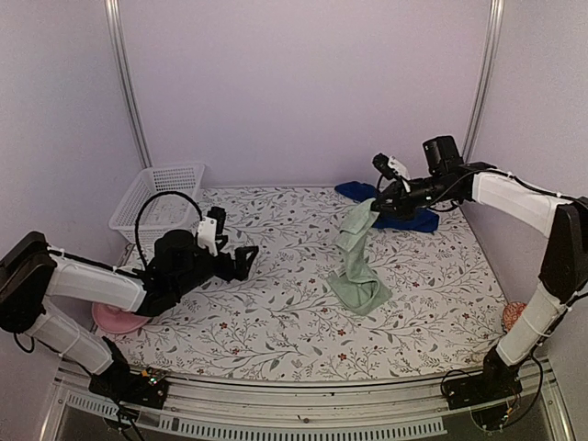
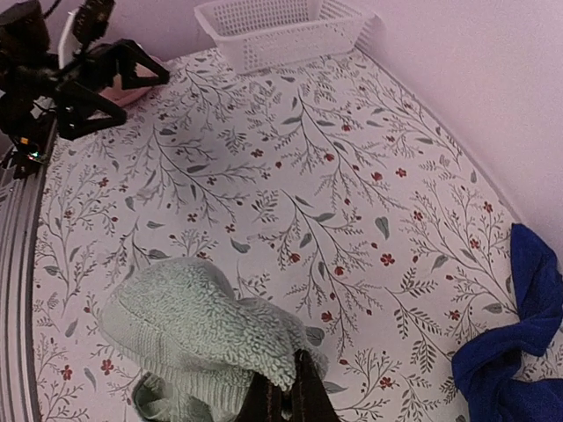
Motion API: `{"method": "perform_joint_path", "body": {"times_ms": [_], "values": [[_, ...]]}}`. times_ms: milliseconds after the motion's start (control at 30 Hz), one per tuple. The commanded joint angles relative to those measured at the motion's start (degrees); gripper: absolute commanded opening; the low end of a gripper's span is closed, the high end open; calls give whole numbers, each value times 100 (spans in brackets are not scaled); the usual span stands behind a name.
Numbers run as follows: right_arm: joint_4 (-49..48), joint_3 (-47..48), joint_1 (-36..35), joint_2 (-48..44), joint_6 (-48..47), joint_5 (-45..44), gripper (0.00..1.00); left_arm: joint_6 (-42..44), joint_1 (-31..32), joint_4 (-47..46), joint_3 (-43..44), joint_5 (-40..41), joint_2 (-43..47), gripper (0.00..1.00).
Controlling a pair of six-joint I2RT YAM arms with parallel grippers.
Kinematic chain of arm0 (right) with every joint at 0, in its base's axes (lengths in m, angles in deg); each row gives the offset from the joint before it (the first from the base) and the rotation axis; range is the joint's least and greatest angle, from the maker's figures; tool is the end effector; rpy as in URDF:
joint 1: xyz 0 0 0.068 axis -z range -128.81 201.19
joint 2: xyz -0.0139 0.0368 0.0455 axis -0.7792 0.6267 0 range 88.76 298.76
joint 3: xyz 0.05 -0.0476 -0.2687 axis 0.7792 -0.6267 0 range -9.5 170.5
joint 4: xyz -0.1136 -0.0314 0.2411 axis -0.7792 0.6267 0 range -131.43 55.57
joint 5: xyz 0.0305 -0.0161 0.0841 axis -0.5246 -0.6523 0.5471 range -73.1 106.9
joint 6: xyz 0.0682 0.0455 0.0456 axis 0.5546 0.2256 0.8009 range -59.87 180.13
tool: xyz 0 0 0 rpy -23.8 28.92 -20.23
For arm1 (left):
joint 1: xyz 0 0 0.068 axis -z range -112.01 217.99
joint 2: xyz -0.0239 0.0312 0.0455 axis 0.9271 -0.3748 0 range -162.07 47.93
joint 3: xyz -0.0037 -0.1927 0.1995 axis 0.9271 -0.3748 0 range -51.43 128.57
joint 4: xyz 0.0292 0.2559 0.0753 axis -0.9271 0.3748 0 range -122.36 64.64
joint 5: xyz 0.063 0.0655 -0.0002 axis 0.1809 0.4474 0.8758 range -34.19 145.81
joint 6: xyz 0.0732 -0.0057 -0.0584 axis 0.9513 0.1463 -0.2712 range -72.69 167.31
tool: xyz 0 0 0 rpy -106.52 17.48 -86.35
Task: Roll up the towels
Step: Pass from the right arm to the left
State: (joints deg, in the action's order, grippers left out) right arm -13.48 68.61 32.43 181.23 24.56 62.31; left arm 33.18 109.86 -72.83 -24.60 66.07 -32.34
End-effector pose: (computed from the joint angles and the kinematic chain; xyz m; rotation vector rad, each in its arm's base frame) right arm 0.3494 0.1824 0.2878 -1.3133 1.7026 0.7385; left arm 0.2531 -0.2065 0.1762 0.3102 1.7993 -0.5362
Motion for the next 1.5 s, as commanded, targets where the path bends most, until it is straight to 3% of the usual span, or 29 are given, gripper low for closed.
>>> {"method": "perform_joint_path", "body": {"times_ms": [0, 100, 267, 533, 633, 1067, 1333, 1467], "values": [[-155, 45, -176, 774, 74, -1611, 2, 146, 60, -98, 127, -282, -234, 97], [94, 264, -181, 1115, 27, -1884, 2, 269, 127, 22, 265, -564, -341, 97], [188, 100, -141, 721, -181, -2035, 2, 770, 364, 122, 651, -1105, -709, 97], [631, -207, 425, -255, -180, -2195, 2, 967, 820, 1932, 2798, -942, -2032, 95], [717, -399, 747, -568, 38, -2467, 2, 812, 835, 2202, 3334, -1290, -2550, 91], [306, -2311, 1131, -2116, 36, -3455, 3, 260, 864, 2782, 4747, -2584, -4097, 80], [8, -2558, 1143, -2228, 153, -4020, 3, 98, 891, 2891, 5102, -2801, -4500, 63], [-71, -2587, 1140, -2271, 207, -4057, 3, 90, 941, 3008, 5286, -2819, -4702, 61]]}}
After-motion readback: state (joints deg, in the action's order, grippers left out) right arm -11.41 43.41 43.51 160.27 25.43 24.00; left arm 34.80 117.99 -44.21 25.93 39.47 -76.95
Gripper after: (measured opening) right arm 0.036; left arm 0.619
